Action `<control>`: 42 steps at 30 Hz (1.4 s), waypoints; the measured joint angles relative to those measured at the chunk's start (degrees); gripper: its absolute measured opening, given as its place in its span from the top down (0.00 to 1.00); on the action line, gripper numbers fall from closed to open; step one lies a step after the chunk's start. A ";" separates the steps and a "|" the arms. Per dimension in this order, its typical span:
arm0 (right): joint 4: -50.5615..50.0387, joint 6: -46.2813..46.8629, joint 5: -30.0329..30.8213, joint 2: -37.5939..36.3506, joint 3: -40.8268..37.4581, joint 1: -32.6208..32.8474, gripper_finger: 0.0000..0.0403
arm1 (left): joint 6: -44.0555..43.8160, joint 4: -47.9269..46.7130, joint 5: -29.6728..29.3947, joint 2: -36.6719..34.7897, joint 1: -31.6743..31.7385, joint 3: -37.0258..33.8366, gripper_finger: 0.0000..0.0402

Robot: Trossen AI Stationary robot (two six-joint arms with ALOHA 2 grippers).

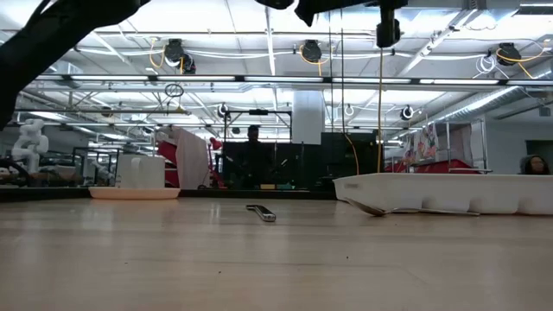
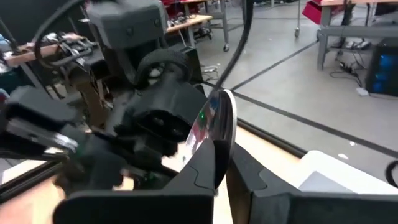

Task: Sort silverware
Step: Put the silver spoon into the white cutlery tray

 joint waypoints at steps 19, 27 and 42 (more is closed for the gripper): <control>-20.19 27.63 -7.90 -47.53 -25.47 3.05 1.00 | 7.55 -3.19 11.03 -6.20 5.55 0.18 0.51; -12.86 27.36 -9.03 -47.91 -33.60 6.43 1.00 | 10.17 -3.37 13.83 -10.03 6.65 0.11 0.51; -11.83 35.31 2.96 -49.33 -37.47 8.42 1.00 | 7.37 -3.68 15.09 -16.83 7.08 0.17 0.51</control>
